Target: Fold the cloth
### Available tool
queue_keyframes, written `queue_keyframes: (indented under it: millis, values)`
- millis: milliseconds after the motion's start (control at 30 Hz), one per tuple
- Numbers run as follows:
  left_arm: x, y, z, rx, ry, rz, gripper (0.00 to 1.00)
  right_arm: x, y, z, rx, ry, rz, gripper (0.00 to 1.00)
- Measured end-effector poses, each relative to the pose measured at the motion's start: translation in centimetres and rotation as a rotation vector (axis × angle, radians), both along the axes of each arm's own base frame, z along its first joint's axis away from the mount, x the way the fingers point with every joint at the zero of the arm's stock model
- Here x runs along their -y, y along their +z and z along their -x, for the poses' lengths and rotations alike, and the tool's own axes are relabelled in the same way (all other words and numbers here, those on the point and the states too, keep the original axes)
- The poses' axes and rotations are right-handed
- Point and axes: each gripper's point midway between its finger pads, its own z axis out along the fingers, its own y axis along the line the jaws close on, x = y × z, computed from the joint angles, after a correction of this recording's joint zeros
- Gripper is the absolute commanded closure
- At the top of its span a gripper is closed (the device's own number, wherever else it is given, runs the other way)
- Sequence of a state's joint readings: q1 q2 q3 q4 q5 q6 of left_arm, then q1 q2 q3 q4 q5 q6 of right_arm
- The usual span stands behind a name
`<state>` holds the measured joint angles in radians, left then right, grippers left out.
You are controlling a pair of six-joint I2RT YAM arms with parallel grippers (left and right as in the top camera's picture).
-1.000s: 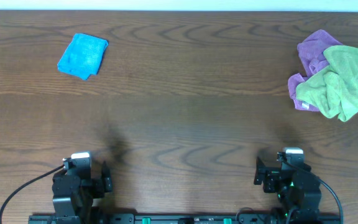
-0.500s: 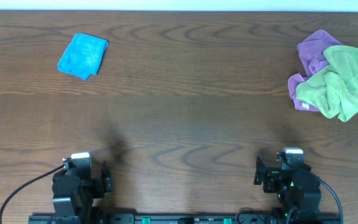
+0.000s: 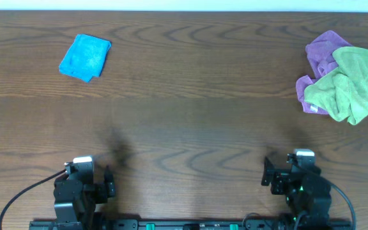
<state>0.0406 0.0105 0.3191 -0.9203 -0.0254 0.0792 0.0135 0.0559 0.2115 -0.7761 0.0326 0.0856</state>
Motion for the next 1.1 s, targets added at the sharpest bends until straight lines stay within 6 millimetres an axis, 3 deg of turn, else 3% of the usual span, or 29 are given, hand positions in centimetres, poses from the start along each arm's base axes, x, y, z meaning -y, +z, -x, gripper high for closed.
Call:
queue_keyframes:
  millis: [167,433,633,900,1100]
  values:
    - [0.0,0.0,0.0,0.000,0.000,0.000,0.05,0.9,1.3,-0.3,-0.067,-0.074,-0.033,0.01]
    - [0.0,0.0,0.0,0.000,0.000,0.000,0.05,3.7,9.6,-3.9,-0.110,-0.206,-0.054,0.01]
    - [0.0,0.0,0.0,0.000,0.000,0.000,0.05,5.3,12.6,-7.0,-0.181,-0.250,-0.042,0.01]
    - [0.0,0.0,0.0,0.000,0.000,0.000,0.05,8.2,15.3,-11.9,-0.223,-0.327,-0.015,0.01]
    - [0.0,0.0,0.0,0.000,0.000,0.000,0.05,11.8,15.6,-14.6,-0.250,-0.417,-0.017,0.01]
